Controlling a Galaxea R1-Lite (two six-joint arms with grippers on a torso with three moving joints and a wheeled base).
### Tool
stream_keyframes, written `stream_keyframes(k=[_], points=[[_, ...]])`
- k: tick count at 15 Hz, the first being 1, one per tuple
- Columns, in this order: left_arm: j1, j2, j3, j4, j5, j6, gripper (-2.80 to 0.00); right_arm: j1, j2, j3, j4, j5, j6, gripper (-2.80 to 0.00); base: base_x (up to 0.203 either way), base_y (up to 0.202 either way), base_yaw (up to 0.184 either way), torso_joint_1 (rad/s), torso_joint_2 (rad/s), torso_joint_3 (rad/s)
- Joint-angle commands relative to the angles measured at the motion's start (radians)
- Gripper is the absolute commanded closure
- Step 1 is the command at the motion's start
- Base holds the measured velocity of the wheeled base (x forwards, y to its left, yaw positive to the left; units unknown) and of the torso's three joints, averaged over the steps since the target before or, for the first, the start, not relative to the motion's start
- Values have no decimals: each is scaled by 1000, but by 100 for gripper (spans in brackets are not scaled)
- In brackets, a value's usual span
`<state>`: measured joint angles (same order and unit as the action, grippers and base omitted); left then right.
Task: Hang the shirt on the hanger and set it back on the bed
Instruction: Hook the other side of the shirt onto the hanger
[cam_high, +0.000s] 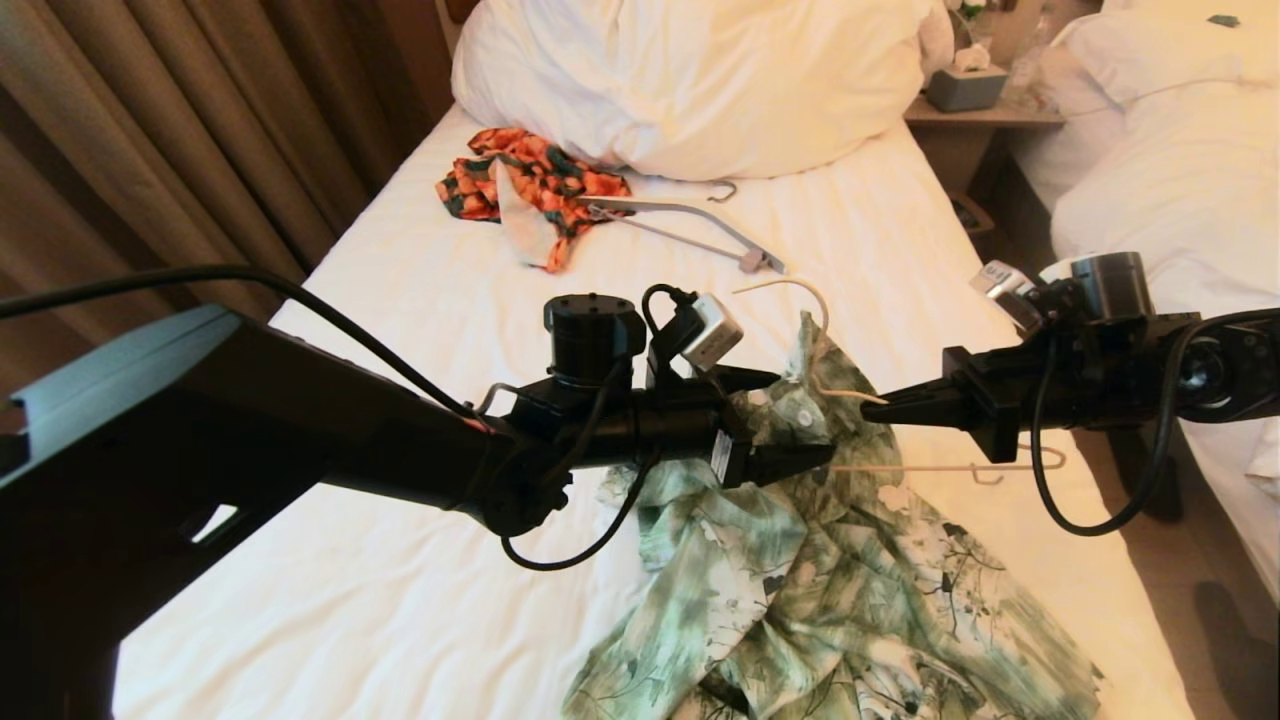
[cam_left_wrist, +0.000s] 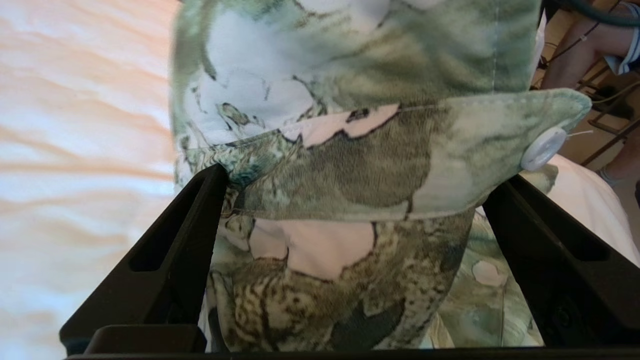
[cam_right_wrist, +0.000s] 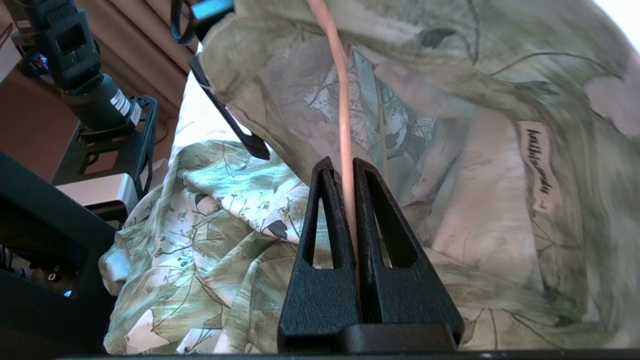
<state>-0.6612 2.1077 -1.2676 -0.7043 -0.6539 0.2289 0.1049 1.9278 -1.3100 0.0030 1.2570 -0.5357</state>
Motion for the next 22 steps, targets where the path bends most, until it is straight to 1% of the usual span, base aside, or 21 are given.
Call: stream_keyframes(k=[1,7,11,12,17,22], points=[[-11,0,-10,-4,3,1,-280,1,7,0,0,5,-3,0,0,0,0,0,0,0],[-34,11,-17,-4,14,1,-280,4,7,-3,0,7,-3,0,0,0,0,0,0,0],[-38,35,-22,-6,34,4,-280,12,5,-3,0,7,-3,0,0,0,0,0,0,0],[-38,34,-22,-4,34,6,0,12,5,-3,0,7,-3,0,0,0,0,0,0,0],[-37,27,-15,-4,36,4,0,12,3,-3,0,7,-3,0,0,0,0,0,0,0],[-38,-38,51,-3,39,6,0,9,-6,-1,0,5,-2,0,0,0,0,0,0,0]])
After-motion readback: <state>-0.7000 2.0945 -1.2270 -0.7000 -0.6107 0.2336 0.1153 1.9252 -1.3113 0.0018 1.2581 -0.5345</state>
